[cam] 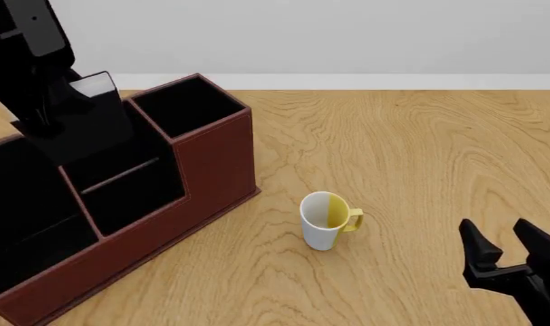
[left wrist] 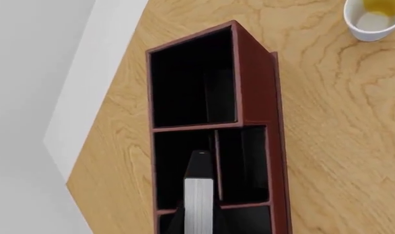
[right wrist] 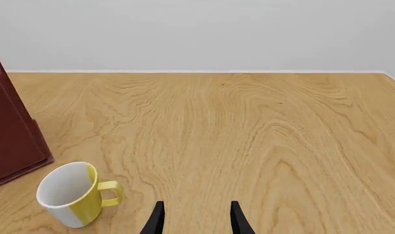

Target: Pick up the book and place it in the front compartment of the caddy.

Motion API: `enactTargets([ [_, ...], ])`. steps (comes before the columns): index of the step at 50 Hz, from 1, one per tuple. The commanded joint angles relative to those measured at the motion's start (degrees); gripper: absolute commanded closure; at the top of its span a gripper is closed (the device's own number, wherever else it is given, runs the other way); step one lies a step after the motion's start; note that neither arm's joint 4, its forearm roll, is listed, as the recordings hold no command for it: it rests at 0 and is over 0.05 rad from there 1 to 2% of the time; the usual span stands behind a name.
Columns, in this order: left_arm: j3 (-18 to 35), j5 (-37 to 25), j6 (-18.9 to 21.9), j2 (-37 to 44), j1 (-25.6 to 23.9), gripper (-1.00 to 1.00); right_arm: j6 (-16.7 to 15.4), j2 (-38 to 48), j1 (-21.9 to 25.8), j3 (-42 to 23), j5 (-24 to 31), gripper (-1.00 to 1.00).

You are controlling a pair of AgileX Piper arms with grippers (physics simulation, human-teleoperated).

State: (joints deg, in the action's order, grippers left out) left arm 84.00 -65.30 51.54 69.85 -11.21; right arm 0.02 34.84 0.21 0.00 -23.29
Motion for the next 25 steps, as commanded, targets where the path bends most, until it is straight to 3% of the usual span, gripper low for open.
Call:
enactTargets([
  [1,-2.01,2.98,0.68,0.23,-0.13,1.0,0.09,0.79,-0.13,0.0,-0.7,-1.0],
  [25,-5.29,8.65,2.69,2.5,2.27,1.0,-0.25,1.73,-0.27,0.0,-1.51,-1.0],
])
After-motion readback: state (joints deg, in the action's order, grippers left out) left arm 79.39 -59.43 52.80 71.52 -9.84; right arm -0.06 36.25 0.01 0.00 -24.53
